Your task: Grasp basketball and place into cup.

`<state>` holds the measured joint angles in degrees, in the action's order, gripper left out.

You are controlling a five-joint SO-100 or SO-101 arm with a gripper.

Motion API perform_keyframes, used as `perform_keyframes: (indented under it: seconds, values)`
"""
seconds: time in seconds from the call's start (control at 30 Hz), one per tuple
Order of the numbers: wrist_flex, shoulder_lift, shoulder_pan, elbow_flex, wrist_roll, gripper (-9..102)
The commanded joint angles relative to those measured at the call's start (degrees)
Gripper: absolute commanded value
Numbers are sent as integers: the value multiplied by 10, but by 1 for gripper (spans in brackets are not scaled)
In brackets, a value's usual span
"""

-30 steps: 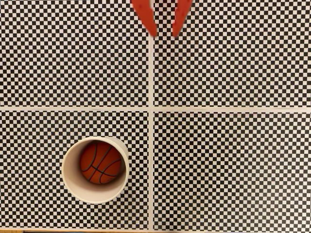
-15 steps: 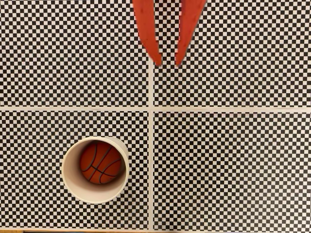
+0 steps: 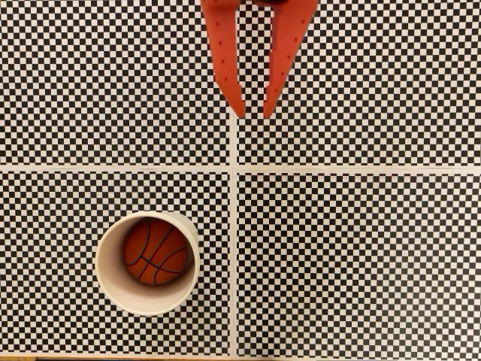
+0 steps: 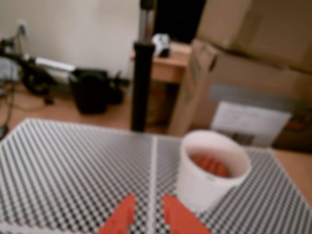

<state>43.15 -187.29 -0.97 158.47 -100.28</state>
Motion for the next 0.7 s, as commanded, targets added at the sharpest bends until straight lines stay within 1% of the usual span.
perform_keyframes:
  seconds: [0.0,0.23,0.67]
  values:
    - [-9,-12,3,4,-6,0]
    - [-10,-12,1,25,-11,0]
    - [-17,-12,-9,120,0,0]
